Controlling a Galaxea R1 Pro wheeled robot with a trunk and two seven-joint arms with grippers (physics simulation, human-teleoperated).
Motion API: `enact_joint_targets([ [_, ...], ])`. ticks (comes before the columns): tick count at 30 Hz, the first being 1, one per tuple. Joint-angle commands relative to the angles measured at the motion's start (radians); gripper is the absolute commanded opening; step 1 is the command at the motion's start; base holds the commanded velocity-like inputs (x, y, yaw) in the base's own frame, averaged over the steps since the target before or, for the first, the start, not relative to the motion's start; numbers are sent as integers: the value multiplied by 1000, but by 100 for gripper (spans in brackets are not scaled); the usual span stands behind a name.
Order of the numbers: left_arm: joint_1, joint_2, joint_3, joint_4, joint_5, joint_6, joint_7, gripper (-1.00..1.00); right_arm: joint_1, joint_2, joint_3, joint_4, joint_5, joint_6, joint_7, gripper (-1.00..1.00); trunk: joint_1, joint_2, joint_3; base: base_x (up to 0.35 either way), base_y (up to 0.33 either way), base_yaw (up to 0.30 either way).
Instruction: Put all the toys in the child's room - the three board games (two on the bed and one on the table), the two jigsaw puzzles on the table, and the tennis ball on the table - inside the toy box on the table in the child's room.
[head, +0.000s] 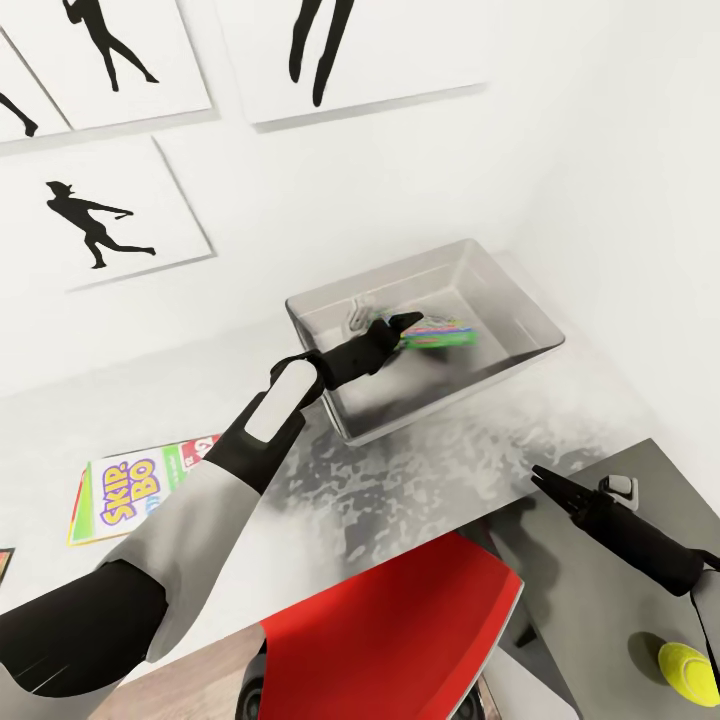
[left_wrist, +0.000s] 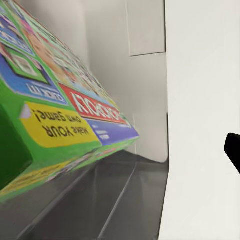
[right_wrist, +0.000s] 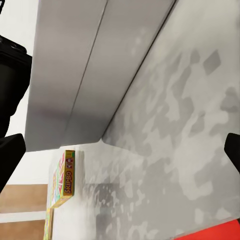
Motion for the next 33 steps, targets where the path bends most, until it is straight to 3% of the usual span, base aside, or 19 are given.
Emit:
enact_joint_targets([
  [1,-1,0,0,0,8,3,18,100,-1,0,-1,0,0,5,3,100,1,-2,-1,0,0,0],
  [13,-1,0,-32,-53,11,20,130,100,-1,0,-1,0,0,5,3,100,1,-2,-1,0,0,0],
  [21,-1,0,-53,-55,14,22,142,100,-1,0,-1,0,0,5,3,100,1,-2,-1,0,0,0],
  [27,-1,0,-64,-61,73,66,144,100,-1,0,-2,1,0,5,3,100,1,-2,-1,0,0,0],
  [33,-1,0,-64,-62,86,103,144,100,-1,0,-2,1,0,5,3,100,1,-2,-1,0,0,0],
])
